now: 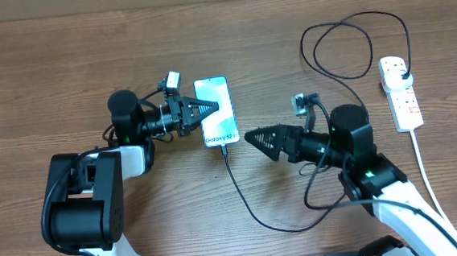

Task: Plug charger to phone and switch on socket
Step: 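Lower the phone flat onto the table with the left gripper, then move the right gripper over to the white power strip's switch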

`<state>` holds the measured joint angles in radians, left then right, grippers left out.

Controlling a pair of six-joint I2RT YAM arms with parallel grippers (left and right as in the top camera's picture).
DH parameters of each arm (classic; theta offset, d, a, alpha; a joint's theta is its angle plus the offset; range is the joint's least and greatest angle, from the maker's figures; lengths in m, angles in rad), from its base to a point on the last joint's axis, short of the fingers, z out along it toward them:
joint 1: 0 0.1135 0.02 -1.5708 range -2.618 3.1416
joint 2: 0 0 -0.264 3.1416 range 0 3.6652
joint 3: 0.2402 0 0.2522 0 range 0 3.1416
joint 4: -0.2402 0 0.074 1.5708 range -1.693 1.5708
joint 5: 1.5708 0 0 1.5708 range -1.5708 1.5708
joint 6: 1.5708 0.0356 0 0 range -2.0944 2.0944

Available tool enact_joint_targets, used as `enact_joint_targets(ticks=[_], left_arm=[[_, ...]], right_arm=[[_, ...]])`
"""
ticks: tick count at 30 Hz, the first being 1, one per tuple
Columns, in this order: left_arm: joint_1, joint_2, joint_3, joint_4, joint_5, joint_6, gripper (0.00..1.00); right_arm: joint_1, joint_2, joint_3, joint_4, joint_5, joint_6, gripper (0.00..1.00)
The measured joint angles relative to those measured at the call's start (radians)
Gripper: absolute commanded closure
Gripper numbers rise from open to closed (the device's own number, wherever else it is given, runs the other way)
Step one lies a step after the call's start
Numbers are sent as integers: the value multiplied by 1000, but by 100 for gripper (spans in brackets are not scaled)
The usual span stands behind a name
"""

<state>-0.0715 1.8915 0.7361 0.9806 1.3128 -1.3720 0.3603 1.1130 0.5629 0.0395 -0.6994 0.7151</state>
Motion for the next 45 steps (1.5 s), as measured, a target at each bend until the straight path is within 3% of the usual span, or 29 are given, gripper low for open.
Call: enact_joint_targets(ticks=[8, 13, 18, 27, 37, 40, 42, 45], left_arm=[[-14, 0, 212, -588, -72, 275, 96], [-69, 0, 377, -1066, -255, 548, 96], [-134, 8, 575, -1347, -479, 790, 96], [-171, 187, 857, -1622, -660, 954, 96], [-171, 307, 880, -1693, -764, 967, 95], [-173, 307, 889, -1715, -790, 977, 81], [-176, 307, 892, -1733, -811, 982, 66], [-178, 307, 893, -1773, -859, 983, 62]], right_arm=[[0, -69, 0, -237, 160, -106, 0], [0, -69, 0, -308, 252, -128, 0], [0, -69, 0, -328, 325, -138, 0], [0, -69, 0, -334, 352, -139, 0], [0, -69, 0, -364, 365, -140, 0], [0, -69, 0, -365, 366, -140, 0], [0, -69, 0, -367, 367, -140, 0], [0, -69, 0, -370, 367, -140, 0]])
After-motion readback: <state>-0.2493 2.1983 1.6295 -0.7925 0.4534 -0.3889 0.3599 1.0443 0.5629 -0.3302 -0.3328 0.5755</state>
